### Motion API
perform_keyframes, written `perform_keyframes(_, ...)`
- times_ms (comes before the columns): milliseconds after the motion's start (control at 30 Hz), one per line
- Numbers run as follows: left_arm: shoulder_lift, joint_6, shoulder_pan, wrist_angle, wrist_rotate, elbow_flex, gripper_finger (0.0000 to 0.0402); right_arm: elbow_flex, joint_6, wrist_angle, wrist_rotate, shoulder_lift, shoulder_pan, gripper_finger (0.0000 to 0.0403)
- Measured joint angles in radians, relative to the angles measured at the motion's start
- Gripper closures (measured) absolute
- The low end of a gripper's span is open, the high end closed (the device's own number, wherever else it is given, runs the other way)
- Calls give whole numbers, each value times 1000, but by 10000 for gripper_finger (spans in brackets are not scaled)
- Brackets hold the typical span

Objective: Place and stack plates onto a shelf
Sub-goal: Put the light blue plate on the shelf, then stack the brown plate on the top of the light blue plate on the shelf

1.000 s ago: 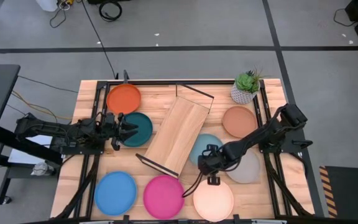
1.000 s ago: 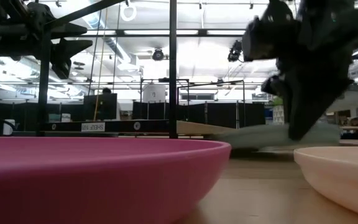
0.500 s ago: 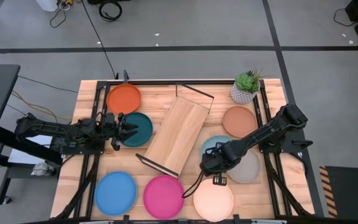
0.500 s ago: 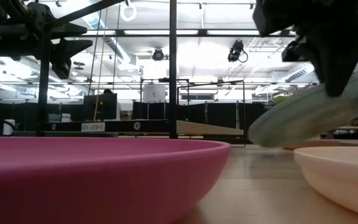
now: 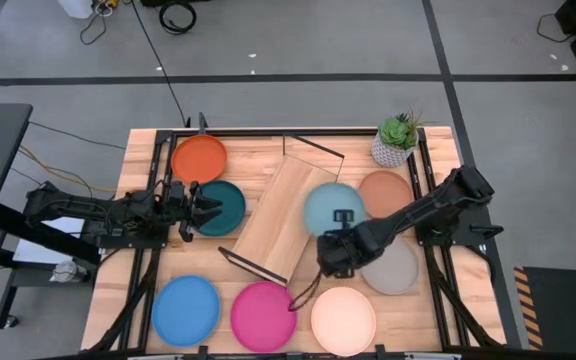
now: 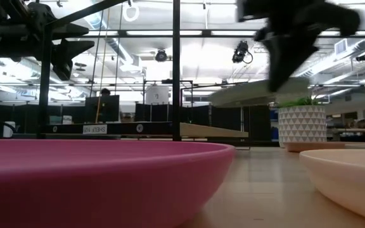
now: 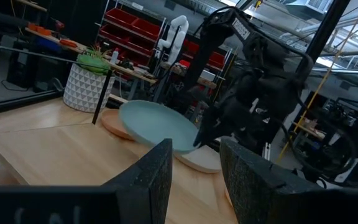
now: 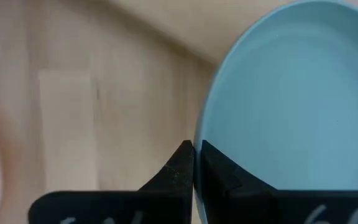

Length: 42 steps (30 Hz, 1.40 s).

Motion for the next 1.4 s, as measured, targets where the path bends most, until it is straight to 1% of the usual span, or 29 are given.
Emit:
perform_keyframes(67, 0, 1, 0, 0, 0, 0, 260, -25, -90, 111, -19, 0, -36, 384)
perform_keyframes(133, 0, 0, 0, 0, 0, 0, 260, -49, -159, 186, -27, 0, -78, 384)
perform_keyframes(467, 0, 0, 0, 0, 0, 0, 260, -132, -408, 424, -129, 0, -313, 382)
perform_keyframes(567, 0, 0, 0, 0, 0, 0, 260, -156, -460, 484, -134, 0, -367, 382)
perform_keyframes(667, 0, 1, 0, 0, 0, 0, 260, -182, -479, 520, -151, 0, -409, 382)
perform_keyframes(800, 0, 1, 0, 0, 0, 0, 260, -204, -474, 530, -205, 0, -437, 381)
perform_keyframes(967, 0, 0, 0, 0, 0, 0, 260, -207, -482, 541, -202, 0, -439, 377)
perform_keyframes(1100, 0, 1, 0, 0, 0, 0, 260, -207, -528, 567, -179, 0, -439, 359)
perform_keyframes(1400, 0, 0, 0, 0, 0, 0, 260, -207, -533, 573, -175, 0, -431, 314)
